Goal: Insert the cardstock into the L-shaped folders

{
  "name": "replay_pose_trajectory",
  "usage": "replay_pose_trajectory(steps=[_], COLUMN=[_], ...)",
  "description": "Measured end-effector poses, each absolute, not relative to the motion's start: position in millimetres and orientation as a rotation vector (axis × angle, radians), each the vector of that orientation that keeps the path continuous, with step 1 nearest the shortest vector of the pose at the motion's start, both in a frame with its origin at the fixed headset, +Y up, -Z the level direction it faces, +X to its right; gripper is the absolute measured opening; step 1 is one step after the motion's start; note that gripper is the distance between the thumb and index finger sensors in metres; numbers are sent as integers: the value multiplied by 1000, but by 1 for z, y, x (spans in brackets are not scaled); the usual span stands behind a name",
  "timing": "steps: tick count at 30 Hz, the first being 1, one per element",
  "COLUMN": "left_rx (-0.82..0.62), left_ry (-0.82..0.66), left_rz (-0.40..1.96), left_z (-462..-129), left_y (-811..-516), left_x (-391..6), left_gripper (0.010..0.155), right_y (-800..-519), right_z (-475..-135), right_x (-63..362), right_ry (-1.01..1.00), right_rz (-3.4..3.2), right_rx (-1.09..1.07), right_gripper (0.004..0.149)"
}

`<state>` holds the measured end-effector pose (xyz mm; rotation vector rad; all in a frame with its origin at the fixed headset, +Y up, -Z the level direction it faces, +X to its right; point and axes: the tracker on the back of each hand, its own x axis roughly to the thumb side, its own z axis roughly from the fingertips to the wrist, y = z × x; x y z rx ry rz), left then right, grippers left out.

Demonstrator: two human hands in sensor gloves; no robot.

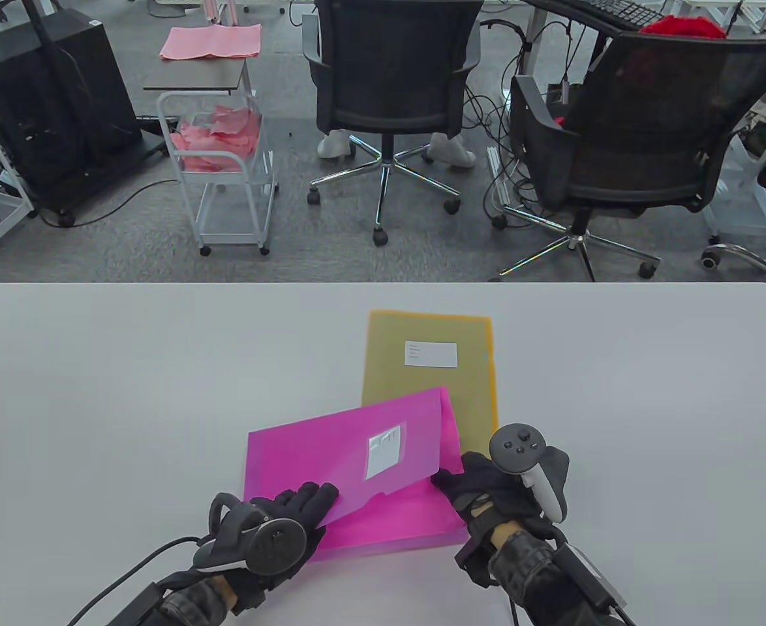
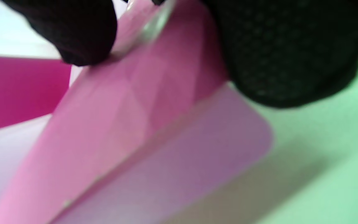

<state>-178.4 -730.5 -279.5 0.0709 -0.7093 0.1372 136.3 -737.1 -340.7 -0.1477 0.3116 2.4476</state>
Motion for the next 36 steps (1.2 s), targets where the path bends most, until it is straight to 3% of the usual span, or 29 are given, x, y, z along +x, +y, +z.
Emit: replay_pose_trajectory(steps=[3,7,10,11,15,18,21,24,26,28,32,35,36], left_rx=[84,68,98,114,146,77,23,-26,-59,-105,-243,-375,-362], left_ry=[-720,-681,-676,-678,-708,-735,-734,-744,-747,-757,-781,-773,-767], left_rz=[174,84,90,100,147,139,137,116,108,118,75,5,-32], left_z=[-277,-279,-281,-282,-280,-281,-281,-282,-283,-284,-286,-282,-284], left_y=[-727,-730,-732,-730,-728,-730,-734,-740,-744,-749,-763,-776,-777], left_x=[-173,-177,-182,-182,-181,-179,-177,-176,-177,-177,-175,-171,-172], left_gripper=[58,58,58,58,58,58,60,63,63,65,67,68,68], right_y=[-721,-721,-733,-744,-783,-775,-759,-762,-767,-773,-787,-795,-796], right_z=[-335,-334,-344,-344,-344,-351,-354,-350,-349,-349,-347,-352,-354], right_x=[120,113,139,150,161,165,158,150,151,155,157,150,150], right_ry=[94,146,272,402,802,742,657,612,675,642,601,821,872], right_rz=[2775,2783,2362,2110,1225,1533,1834,1769,1719,1610,1384,1527,1607], right_rx=[-79,-38,-89,-189,-115,-88,-156,-168,-105,-58,-146,-79,-39], right_gripper=[89,97,86,81,70,49,47,46,53,70,85,65,56])
